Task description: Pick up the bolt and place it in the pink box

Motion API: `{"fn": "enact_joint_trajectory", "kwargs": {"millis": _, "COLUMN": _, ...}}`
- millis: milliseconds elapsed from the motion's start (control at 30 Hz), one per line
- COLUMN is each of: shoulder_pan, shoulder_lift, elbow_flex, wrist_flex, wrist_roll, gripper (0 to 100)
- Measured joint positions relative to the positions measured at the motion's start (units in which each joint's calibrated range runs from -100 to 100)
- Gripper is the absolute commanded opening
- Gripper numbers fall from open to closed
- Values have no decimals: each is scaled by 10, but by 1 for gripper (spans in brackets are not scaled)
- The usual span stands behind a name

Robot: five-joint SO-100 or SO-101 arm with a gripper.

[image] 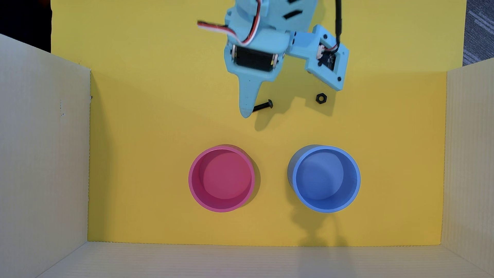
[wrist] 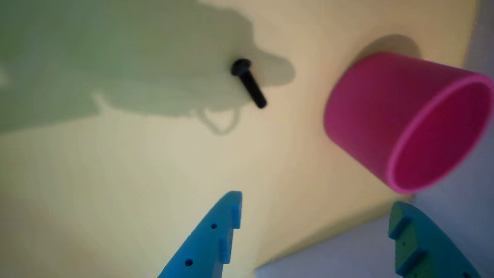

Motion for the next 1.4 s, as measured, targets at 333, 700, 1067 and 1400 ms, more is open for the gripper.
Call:
{"fn": "enact_joint_trajectory", "kwargs": {"millis": 333, "shoulder_pan": -4, "shoulder_lift": 138, "elbow_flex": -24, "wrist_flex": -1, "wrist_roll": 0, "gripper": 26}}
{"fn": "enact_joint_trajectory", "kwargs": {"millis": 700, "shoulder_pan": -7, "shoulder_lift": 220, "elbow_flex": -55, "wrist_flex": -4, "wrist_roll": 11, "gripper": 26}}
{"fn": "enact_joint_trajectory", "kwargs": {"millis": 1067, "shoulder_pan": -29, "shoulder_lift": 298, "elbow_flex": -95, "wrist_flex": -30, "wrist_roll": 9, "gripper": 26}}
{"fn": "enact_joint_trajectory", "kwargs": {"millis": 1400, "shoulder_pan": -31, "shoulder_lift": 353, "elbow_flex": -96, "wrist_flex": -64, "wrist_roll": 10, "gripper": 26}}
